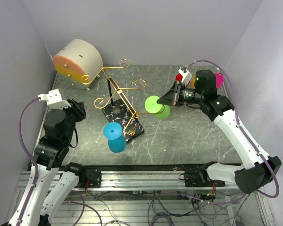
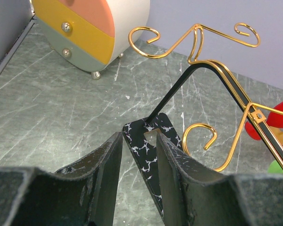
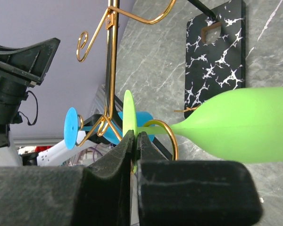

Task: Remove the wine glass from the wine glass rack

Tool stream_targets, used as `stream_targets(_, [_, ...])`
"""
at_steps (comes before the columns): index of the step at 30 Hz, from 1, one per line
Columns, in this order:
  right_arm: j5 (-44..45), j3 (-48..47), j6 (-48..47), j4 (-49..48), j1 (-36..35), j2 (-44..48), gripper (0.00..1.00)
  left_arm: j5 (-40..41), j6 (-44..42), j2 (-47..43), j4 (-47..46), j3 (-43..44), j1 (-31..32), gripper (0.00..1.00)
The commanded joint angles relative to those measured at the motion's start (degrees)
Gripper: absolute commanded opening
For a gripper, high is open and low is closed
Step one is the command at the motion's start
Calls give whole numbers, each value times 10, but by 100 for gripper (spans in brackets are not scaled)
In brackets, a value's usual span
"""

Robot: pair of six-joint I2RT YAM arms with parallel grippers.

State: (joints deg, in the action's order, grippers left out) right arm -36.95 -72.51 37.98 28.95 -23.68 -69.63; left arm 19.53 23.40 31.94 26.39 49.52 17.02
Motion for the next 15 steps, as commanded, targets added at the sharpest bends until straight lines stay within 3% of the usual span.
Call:
stream_targets(1, [34,3,0,6,-4,11,0,13,0,-7,-4,-3,-2,46])
stream_targets(15, [69,8,1,35,-2,57,0,12,2,-4,-4,-3,-3,46])
